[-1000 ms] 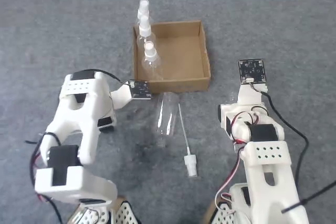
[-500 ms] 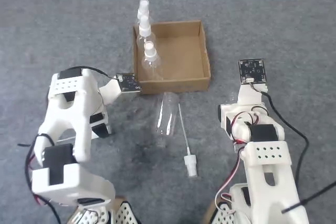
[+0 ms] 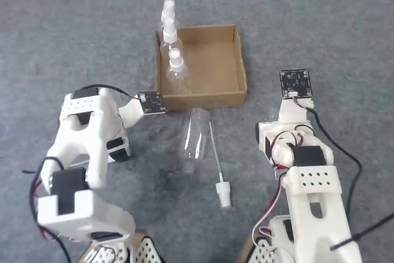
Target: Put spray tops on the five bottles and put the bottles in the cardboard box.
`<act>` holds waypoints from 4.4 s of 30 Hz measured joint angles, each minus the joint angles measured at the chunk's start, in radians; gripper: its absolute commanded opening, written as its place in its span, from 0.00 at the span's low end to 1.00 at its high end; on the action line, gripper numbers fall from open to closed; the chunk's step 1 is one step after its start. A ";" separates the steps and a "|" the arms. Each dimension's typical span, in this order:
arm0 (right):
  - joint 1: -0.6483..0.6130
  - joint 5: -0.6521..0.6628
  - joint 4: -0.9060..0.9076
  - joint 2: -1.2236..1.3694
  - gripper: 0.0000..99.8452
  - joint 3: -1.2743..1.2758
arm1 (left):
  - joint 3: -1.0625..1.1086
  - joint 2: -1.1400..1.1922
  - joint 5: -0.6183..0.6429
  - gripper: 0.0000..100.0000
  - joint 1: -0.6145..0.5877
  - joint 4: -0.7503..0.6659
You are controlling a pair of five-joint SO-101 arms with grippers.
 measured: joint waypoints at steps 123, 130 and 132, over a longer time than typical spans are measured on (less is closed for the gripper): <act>-0.218 0.000 -0.025 -0.528 0.01 0.149 | -0.482 -0.681 1.702 0.01 0.144 0.068; -0.330 0.055 -0.049 -0.603 0.01 0.149 | -0.482 -0.681 1.725 0.01 0.201 0.068; -0.342 0.094 -0.074 -0.609 0.01 0.149 | -0.485 -0.681 1.725 0.01 0.212 0.068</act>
